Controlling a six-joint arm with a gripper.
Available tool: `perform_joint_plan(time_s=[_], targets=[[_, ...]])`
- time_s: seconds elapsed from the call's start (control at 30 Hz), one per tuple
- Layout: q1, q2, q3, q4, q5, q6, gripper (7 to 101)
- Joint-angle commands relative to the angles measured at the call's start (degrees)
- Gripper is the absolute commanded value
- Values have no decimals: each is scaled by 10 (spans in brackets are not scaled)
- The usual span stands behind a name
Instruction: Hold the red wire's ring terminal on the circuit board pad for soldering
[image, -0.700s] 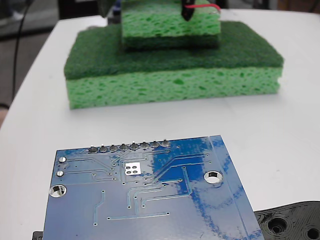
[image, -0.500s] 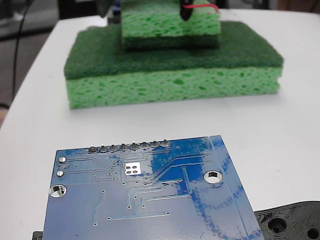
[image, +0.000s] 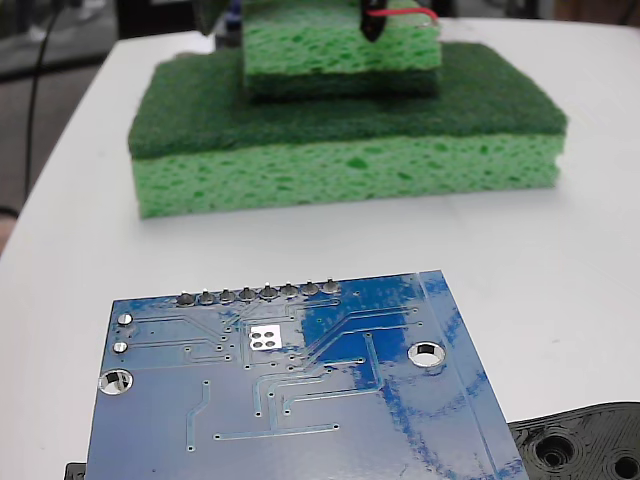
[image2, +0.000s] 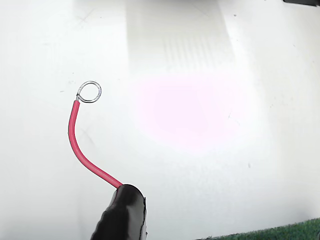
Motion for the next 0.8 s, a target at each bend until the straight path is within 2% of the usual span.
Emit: perform_joint_plan(time_s=[0.03,0.5,0.67,0.8], targets=[[2,1,-3,-2,-4,0,1003],[40,1,-33,3,-24,4,1003],[89,-6,-54,-6,-65,-4,1003],[98,-76,-105,-9,-61,-7,1003]])
